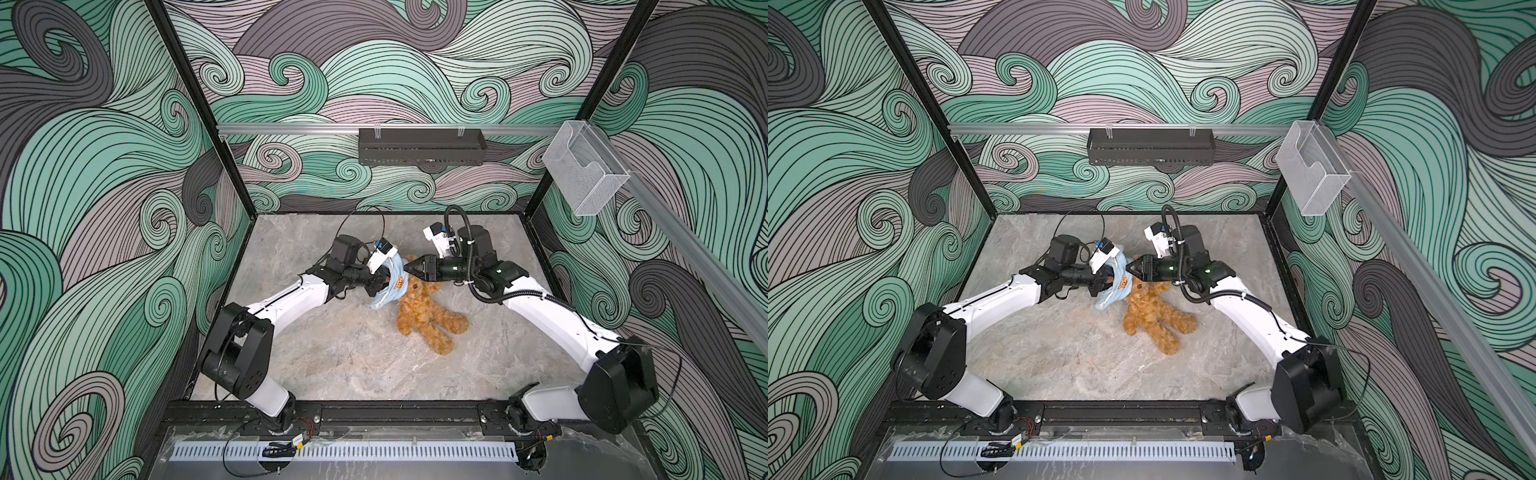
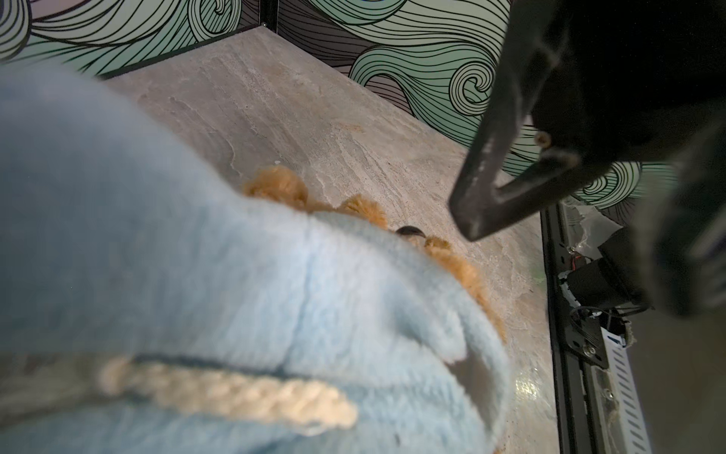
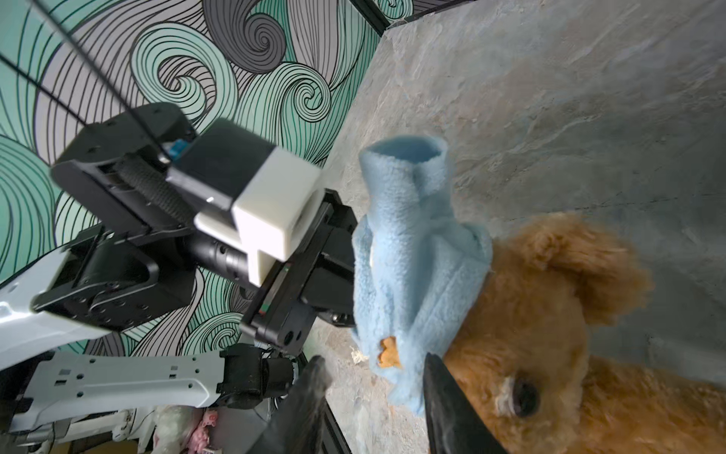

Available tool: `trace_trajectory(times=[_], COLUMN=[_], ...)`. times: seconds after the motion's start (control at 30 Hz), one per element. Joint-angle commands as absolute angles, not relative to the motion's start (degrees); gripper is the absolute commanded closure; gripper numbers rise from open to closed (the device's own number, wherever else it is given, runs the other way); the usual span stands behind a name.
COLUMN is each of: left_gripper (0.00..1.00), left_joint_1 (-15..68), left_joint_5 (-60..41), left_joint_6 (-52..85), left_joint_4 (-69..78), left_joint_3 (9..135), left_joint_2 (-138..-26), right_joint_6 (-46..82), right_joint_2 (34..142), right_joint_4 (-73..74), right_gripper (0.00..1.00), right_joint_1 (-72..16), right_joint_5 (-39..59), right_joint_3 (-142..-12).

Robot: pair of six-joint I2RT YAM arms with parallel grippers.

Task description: Dress the teddy bear

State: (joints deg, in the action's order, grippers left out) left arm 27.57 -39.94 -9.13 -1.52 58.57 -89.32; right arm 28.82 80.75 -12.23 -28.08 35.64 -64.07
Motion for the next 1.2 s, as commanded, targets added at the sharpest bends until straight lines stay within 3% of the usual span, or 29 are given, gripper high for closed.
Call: trace_trajectory(times=[0.0, 0.5, 0.77, 1.0, 1.17], left_gripper=[1.00, 1.00, 1.00, 1.00, 1.00], left_joint_1=[28.18, 28.93, 29.00, 28.94, 28.92], left_joint_5=[-39.02, -37.55, -34.26, -31.79, -24.74], left_joint_6=[-13.46, -17.18, -17.37, -12.03, -5.26], left_joint_4=[0.09, -1.74, -0.94, 5.43, 12.08], left_joint_3=[57.83, 57.40, 55.78, 49.81, 45.41], left_joint_2=[-87.34, -86.51, -83.74, -77.18, -74.09], right_joint_6=[32.61, 35.93, 35.52, 37.97, 36.83], right_joint_2=[82.56, 87.80, 87.15, 82.83, 83.27], right_joint_4=[-12.74, -8.53, -13.48, -11.76, -12.19], right_gripper=[0.63, 0.77, 1.00, 1.00, 1.00], right_joint_1=[-27.95, -28.21, -25.59, -21.47, -21.37], right_joint_5=[34.91, 33.57, 25.70, 18.16, 18.00], right_joint_3=[-65.13, -66.91, -65.76, -56.70, -53.11])
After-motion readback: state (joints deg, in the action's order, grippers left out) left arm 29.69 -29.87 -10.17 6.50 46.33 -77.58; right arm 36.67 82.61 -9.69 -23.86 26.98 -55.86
